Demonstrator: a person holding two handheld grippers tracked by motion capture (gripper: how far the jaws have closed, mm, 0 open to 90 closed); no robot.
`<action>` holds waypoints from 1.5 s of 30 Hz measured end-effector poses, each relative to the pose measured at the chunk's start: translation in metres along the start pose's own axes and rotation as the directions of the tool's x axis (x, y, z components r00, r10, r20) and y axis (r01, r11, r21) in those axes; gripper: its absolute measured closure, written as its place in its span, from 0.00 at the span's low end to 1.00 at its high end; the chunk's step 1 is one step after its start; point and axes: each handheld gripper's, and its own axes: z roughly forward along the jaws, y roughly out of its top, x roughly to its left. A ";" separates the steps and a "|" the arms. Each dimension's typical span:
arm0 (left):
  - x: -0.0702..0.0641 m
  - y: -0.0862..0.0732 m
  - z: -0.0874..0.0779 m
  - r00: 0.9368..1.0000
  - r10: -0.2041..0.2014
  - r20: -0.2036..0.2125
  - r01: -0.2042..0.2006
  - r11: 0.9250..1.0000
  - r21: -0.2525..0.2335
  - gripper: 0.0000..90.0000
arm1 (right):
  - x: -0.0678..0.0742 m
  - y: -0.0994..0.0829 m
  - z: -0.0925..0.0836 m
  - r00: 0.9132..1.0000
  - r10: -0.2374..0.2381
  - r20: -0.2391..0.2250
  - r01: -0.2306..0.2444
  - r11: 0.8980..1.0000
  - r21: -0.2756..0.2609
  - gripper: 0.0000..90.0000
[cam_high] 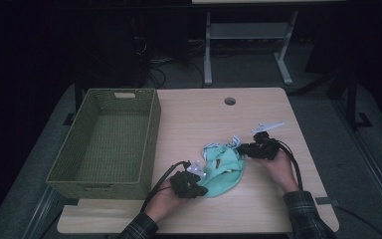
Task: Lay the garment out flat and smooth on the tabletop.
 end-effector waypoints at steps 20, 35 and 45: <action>0.001 0.001 0.000 1.000 0.001 0.005 -0.001 1.000 0.000 1.00 | 0.004 -0.003 -0.002 0.998 -0.042 0.052 0.041 0.999 0.015 0.98; 0.002 0.001 0.000 1.000 0.009 0.009 -0.009 1.000 0.006 1.00 | -0.018 -0.009 -0.040 0.990 0.001 0.143 0.006 0.999 -0.046 0.98; 0.001 0.000 0.000 1.000 0.003 0.008 -0.003 1.000 0.000 1.00 | -0.042 -0.024 -0.045 0.983 0.056 0.175 -0.048 0.998 -0.045 0.98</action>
